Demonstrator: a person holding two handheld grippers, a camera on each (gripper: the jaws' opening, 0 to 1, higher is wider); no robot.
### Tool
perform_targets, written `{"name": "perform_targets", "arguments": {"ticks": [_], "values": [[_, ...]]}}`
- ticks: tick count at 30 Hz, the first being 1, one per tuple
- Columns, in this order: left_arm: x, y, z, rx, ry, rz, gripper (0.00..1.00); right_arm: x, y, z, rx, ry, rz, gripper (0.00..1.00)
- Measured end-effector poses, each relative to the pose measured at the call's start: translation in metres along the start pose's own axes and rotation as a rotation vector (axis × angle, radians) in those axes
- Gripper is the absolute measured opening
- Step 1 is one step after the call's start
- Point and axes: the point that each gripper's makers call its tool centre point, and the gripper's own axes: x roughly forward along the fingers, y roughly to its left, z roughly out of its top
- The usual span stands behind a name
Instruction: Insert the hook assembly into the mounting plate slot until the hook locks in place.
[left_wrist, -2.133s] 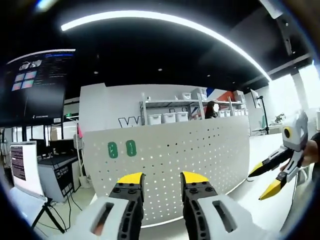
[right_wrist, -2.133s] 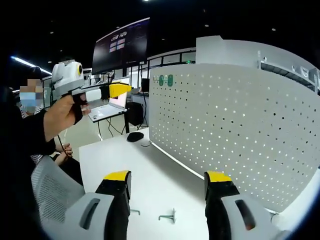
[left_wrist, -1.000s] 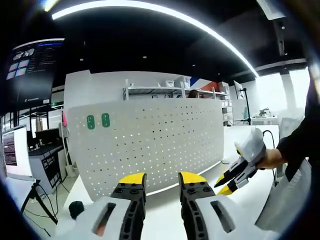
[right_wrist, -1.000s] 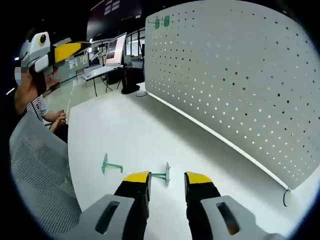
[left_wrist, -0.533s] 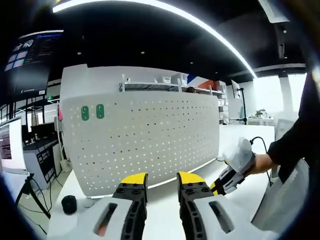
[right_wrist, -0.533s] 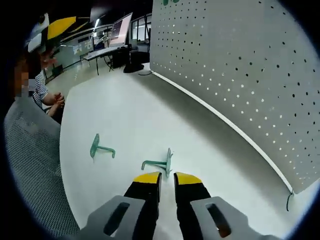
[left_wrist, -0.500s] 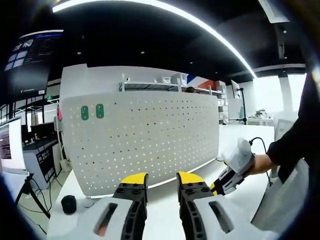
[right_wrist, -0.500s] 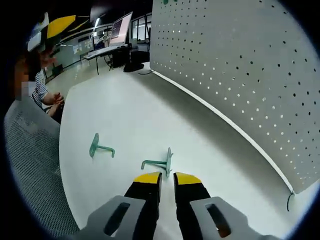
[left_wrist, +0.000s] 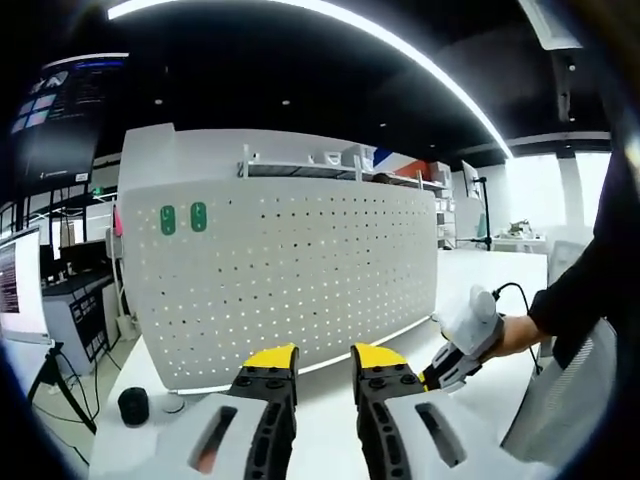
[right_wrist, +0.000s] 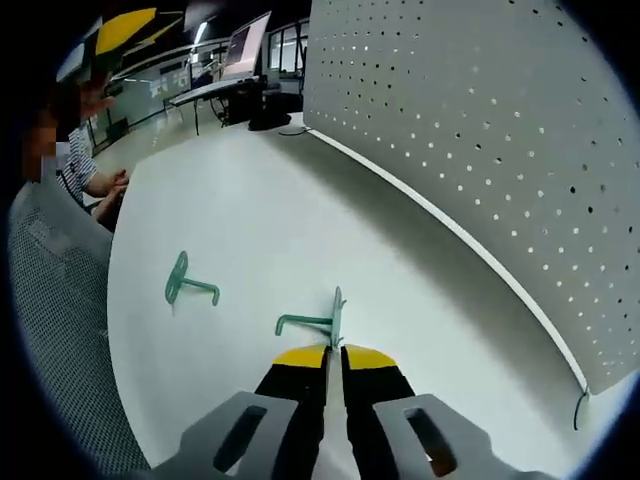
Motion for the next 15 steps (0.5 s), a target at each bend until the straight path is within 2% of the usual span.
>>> {"name": "perform_targets", "arguments": {"ticks": [15], "values": [[0.0, -0.004, -0.003, 0.003, 0.012, -0.012, 0.21, -0.016, 0.004, 0.019, -0.065, -0.034, -0.014, 0.0]]}}
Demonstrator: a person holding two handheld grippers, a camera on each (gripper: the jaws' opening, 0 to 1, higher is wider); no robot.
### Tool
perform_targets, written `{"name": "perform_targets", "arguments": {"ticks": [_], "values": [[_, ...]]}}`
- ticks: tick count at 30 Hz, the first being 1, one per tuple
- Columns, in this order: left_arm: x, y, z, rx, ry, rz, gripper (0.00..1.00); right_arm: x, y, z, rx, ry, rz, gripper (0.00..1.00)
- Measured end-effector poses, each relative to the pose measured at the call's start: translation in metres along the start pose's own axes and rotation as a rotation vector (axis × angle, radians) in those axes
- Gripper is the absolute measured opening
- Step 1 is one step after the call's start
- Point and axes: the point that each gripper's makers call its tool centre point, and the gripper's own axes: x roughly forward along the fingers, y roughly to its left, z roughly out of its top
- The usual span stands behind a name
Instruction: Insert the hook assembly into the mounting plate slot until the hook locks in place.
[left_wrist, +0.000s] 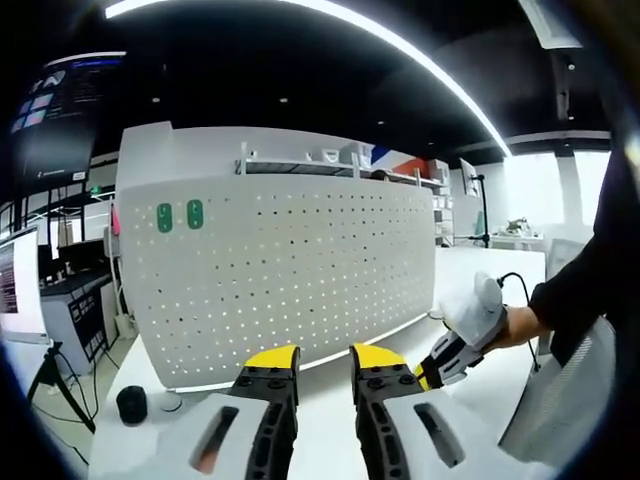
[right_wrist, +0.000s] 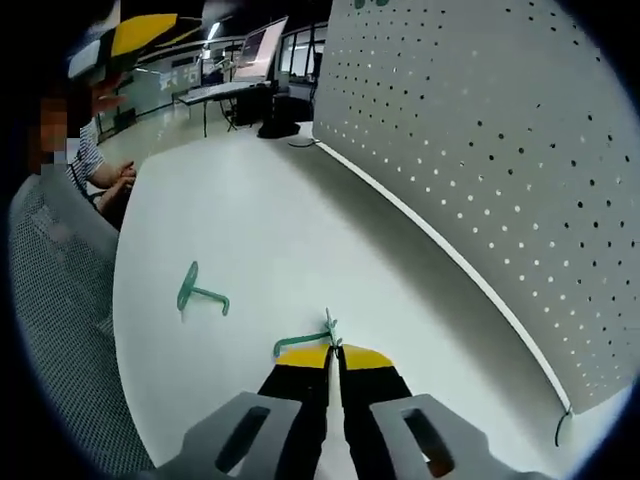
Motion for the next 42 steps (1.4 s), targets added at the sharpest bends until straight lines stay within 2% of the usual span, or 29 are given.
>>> {"name": "perform_targets", "arguments": {"ticks": [7, 14, 21, 26, 31, 36, 42], "values": [[0.001, -0.001, -0.001, 0.0, 0.005, -0.006, 0.2, -0.003, -0.005, 0.007, 0.01, -0.018, -0.014, 0.0], [0.002, -0.005, -0.004, -0.003, 0.012, -0.021, 0.2, -0.014, -0.011, 0.021, 0.079, -0.048, -0.018, 0.0], [0.005, -0.021, -0.009, 0.009, 0.034, -0.094, 0.21, -0.034, -0.007, 0.052, 0.141, -0.096, -0.001, 0.0], [0.007, -0.041, -0.017, 0.032, 0.066, -0.187, 0.22, -0.049, 0.004, 0.078, 0.17, -0.128, 0.043, 0.0], [0.007, -0.058, -0.024, 0.083, 0.094, -0.252, 0.23, -0.061, 0.022, 0.103, 0.236, -0.157, 0.128, 0.0], [0.006, -0.064, -0.025, 0.126, 0.099, -0.271, 0.24, -0.072, 0.038, 0.121, 0.283, -0.169, 0.192, 0.0], [0.007, -0.062, -0.025, 0.164, 0.095, -0.261, 0.21, -0.084, 0.058, 0.137, 0.36, -0.181, 0.286, 0.0]]}}
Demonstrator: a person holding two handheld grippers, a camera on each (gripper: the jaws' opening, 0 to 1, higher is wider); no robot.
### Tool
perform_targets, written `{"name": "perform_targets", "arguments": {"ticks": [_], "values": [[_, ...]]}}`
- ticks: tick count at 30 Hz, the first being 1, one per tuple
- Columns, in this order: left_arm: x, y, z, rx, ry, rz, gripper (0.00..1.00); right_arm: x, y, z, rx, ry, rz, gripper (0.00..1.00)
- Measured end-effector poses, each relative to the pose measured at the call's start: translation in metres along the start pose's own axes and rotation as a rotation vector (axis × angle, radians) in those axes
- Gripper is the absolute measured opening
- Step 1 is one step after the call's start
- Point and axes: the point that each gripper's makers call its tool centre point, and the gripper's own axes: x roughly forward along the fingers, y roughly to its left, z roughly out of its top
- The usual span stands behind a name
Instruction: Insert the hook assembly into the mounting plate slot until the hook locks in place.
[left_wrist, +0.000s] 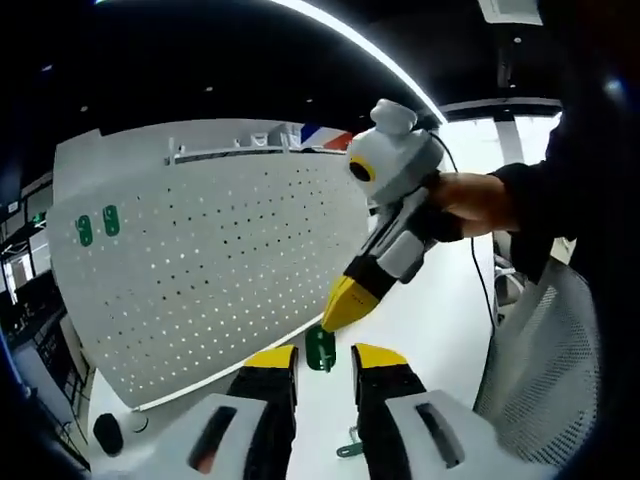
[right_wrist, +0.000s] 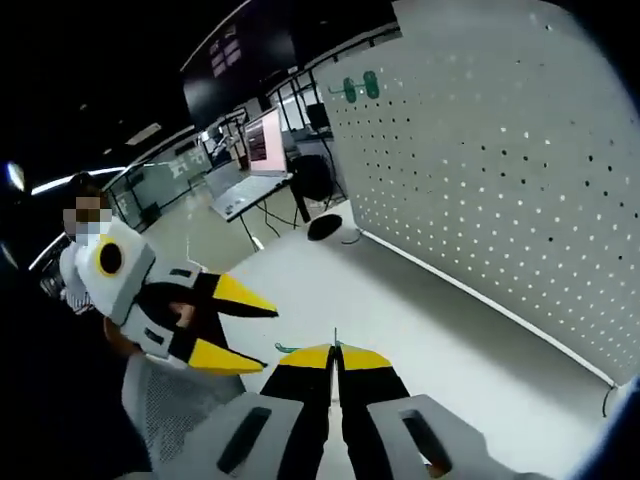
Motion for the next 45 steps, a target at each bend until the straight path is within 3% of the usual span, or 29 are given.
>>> {"name": "perform_targets", "arguments": {"ticks": [4, 12, 26, 33, 39, 45], "values": [[0.0, 0.001, 0.001, 0.019, -0.001, 0.009, 0.18, -0.002, 0.01, 0.004, 0.055, -0.006, 0.049, 0.0], [0.0, 0.001, 0.001, 0.042, -0.001, 0.013, 0.1, -0.004, 0.023, 0.005, 0.077, 0.001, 0.086, 0.0], [0.0, 0.0, 0.0, 0.037, 0.003, 0.008, 0.03, -0.006, 0.025, 0.006, 0.104, 0.0, 0.096, 0.0], [-0.001, 0.003, 0.001, 0.015, -0.004, 0.022, 0.03, -0.005, 0.028, 0.009, 0.066, -0.025, 0.116, 0.0], [-0.002, 0.008, -0.001, -0.005, 0.0, 0.043, 0.03, -0.01, 0.031, 0.016, 0.018, -0.072, 0.105, 0.08], [-0.004, 0.016, 0.002, -0.052, -0.011, 0.062, 0.03, -0.015, 0.021, 0.018, -0.069, -0.111, 0.027, 0.18]]}}
